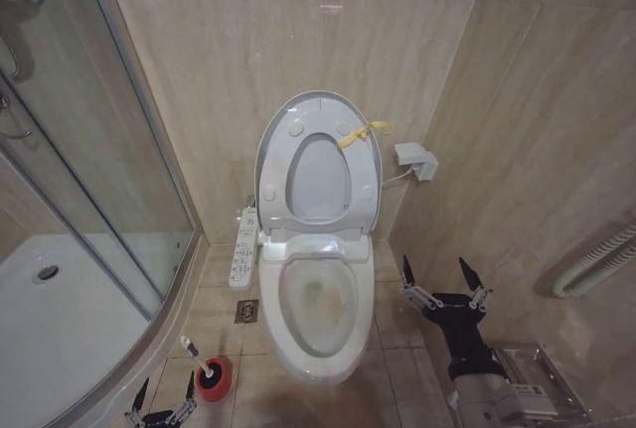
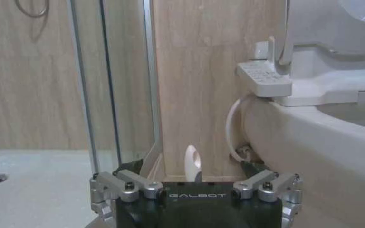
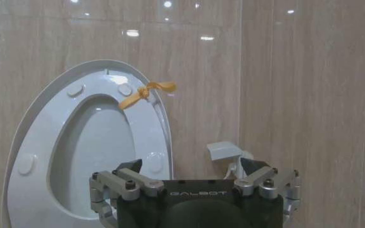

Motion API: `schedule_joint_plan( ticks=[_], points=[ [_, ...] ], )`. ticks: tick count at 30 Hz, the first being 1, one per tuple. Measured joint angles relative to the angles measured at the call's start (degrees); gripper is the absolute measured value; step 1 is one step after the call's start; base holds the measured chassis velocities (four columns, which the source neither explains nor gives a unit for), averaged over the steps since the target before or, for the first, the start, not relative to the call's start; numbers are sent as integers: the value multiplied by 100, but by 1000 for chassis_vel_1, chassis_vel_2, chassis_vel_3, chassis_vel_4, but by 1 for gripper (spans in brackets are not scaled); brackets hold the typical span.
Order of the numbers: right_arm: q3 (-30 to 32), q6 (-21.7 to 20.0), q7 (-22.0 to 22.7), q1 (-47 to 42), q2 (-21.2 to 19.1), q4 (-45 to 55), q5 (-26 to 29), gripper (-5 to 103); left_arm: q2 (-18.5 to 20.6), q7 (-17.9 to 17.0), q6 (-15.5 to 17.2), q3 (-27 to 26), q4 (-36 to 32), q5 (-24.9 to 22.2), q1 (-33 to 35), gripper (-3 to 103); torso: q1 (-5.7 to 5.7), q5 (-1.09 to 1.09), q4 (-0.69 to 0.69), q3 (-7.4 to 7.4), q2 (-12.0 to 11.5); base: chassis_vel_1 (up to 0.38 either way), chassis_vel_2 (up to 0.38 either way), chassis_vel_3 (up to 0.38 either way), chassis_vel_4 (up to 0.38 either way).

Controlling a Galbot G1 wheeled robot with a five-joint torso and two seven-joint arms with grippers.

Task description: Open the toilet lid, clean the toilet bowl with a toilet brush, close the toilet lid, and flush.

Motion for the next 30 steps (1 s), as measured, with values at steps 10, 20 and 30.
schedule_joint_plan(
  ticks=[10, 20, 30],
  points=[
    [0, 0, 0, 0, 0, 0, 0, 100, 281, 662, -203, 80, 1016, -308, -1041, 100, 0, 1, -1, 0, 0, 0, 0, 0, 0],
    [0, 0, 0, 0, 0, 0, 0, 100, 396, 966, -234, 208, 1696, -343, -1593, 100, 0, 1, 0, 0, 0, 0, 0, 0, 0],
    [0, 0, 0, 0, 0, 0, 0, 100, 404, 1187, -308, 313, 2360, -415, -1992, 97, 0, 1, 0, 0, 0, 0, 0, 0, 0]
  ],
)
